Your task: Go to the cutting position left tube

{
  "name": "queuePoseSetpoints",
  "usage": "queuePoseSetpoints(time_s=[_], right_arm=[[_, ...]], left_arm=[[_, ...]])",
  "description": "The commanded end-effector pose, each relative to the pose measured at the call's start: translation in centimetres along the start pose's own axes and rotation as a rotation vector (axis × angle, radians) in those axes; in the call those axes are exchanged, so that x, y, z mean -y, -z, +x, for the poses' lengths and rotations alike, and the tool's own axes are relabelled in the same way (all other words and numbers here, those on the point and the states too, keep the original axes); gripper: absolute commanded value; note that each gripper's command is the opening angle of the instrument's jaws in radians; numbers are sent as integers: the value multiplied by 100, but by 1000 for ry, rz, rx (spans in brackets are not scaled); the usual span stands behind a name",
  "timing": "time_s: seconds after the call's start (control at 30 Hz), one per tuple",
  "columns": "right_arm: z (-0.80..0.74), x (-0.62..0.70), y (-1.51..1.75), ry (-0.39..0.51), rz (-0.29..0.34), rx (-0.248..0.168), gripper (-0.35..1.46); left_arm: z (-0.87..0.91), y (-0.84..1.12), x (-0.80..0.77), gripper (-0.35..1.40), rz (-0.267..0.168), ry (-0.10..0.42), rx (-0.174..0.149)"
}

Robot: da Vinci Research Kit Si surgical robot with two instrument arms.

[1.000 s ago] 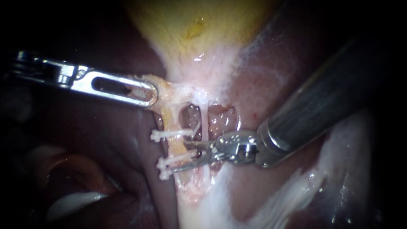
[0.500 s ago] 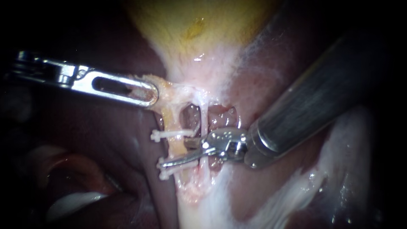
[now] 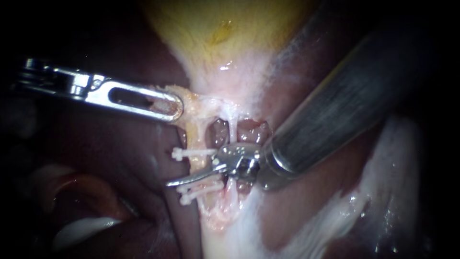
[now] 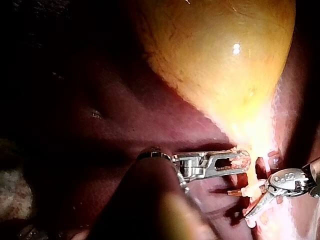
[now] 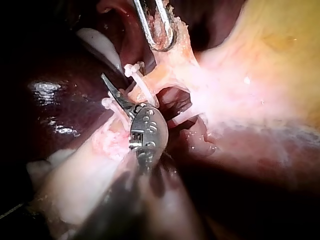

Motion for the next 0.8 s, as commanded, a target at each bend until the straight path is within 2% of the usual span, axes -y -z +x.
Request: queuePoseSetpoints(time_s=[0.03, 0.37, 0.8], right_arm=[[0, 0, -1, 1, 2, 2, 131], [3, 5, -10, 11, 48, -7, 129], [5, 5, -12, 8, 50, -9, 129]], left_arm=[[-1, 0, 0, -25, 0, 0, 0], [-8, -5, -10, -25, -1, 1, 1], [-8, -6, -9, -25, -2, 1, 2]])
